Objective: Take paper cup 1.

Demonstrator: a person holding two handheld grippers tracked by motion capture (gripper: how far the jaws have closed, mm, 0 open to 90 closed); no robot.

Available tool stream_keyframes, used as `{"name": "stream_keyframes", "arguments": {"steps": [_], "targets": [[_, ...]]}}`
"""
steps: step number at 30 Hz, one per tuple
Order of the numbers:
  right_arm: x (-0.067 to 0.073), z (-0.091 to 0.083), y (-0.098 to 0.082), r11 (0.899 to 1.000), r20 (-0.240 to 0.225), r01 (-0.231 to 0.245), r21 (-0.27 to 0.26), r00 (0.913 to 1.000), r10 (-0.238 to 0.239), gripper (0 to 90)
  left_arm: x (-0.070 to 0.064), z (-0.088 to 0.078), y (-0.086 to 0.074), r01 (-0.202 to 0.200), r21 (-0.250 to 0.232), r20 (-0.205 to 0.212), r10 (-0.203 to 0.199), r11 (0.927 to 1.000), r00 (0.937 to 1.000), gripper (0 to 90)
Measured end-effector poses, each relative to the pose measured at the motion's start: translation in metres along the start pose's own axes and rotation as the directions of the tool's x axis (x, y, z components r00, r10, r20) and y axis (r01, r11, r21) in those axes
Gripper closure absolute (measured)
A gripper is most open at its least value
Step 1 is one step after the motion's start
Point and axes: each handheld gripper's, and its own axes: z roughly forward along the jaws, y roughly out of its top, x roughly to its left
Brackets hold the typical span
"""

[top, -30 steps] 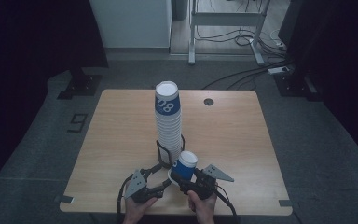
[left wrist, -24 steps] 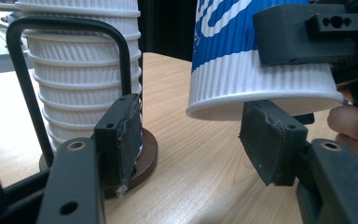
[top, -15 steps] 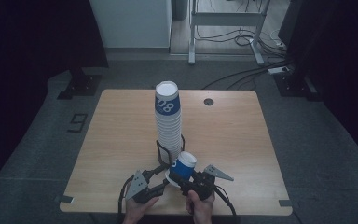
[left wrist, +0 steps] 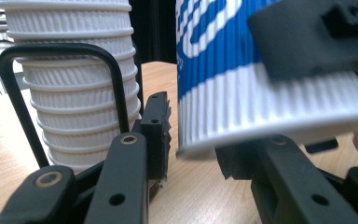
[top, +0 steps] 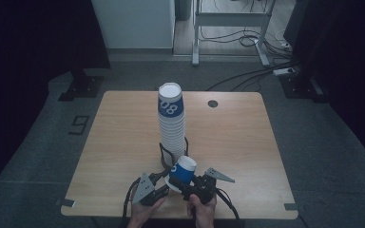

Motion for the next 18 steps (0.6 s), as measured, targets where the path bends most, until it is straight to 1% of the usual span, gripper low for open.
{"name": "stream_keyframes", "arguments": {"steps": [2,3,5,6,7,9,10,11,12,14,16,18], "targets": [[0.0004,0.0015,-0.0008,1.000,-0.003,-0.002,0.010,1.0000,0.002,22.6,-0.0007,0.0009,0.0004,-0.002,-0.001,-0.002,0.002,1.0000,1.0000,68.9],[0.0008,0.0033,-0.0013,1.000,-0.012,-0.004,0.019,0.9999,0.004,22.4,-0.0010,0.0016,0.0002,-0.005,0.000,-0.014,0.005,1.0000,0.9999,71.0],[0.0016,0.0037,-0.0013,1.000,-0.008,-0.003,0.023,1.0000,0.003,22.4,-0.0011,0.0019,-0.0004,-0.009,-0.002,-0.032,0.009,1.0000,0.9994,72.1],[0.0023,0.0042,-0.0012,1.000,-0.007,0.001,0.026,1.0000,0.000,22.0,-0.0007,0.0018,-0.0004,-0.002,-0.003,-0.029,0.002,1.0000,0.9996,73.0],[0.0028,0.0045,-0.0006,1.000,-0.008,0.006,0.029,1.0000,-0.006,21.1,-0.0015,0.0010,-0.0003,-0.004,-0.013,-0.038,0.004,0.9999,0.9993,74.6],[0.0023,0.0046,-0.0003,1.000,-0.015,0.006,0.025,0.9999,-0.005,20.3,-0.0023,0.0006,0.0000,-0.003,-0.017,-0.041,0.002,0.9998,0.9992,75.9],[0.0022,0.0047,0.0004,1.000,-0.022,0.015,0.019,0.9997,-0.014,19.1,-0.0025,0.0006,0.0001,0.000,-0.018,-0.038,-0.001,0.9998,0.9993,78.1],[0.0022,0.0043,0.0008,1.000,-0.021,0.017,0.017,0.9996,-0.016,18.4,-0.0023,0.0008,0.0003,0.013,-0.018,-0.031,-0.014,0.9998,0.9994,78.9],[0.0021,0.0044,0.0010,1.000,-0.027,0.024,0.016,0.9994,-0.023,16.8,-0.0017,0.0008,0.0004,0.018,-0.013,-0.027,-0.018,0.9998,0.9995,79.7],[0.0029,0.0050,0.0001,0.999,-0.013,0.044,0.022,0.9990,-0.044,13.7,-0.0002,0.0009,0.0004,0.029,0.004,-0.008,-0.029,0.9996,0.9995,80.6],[0.0030,0.0054,-0.0006,0.998,0.005,0.065,0.026,0.9978,-0.066,12.8,0.0010,0.0006,-0.0002,0.038,0.018,0.002,-0.038,0.9991,0.9993,80.9],[0.0020,0.0054,0.0015,0.997,0.012,0.071,0.011,0.9974,-0.071,12.5,0.0028,-0.0006,-0.0005,0.059,0.029,0.027,-0.059,0.9978,0.9979,81.2]]}}
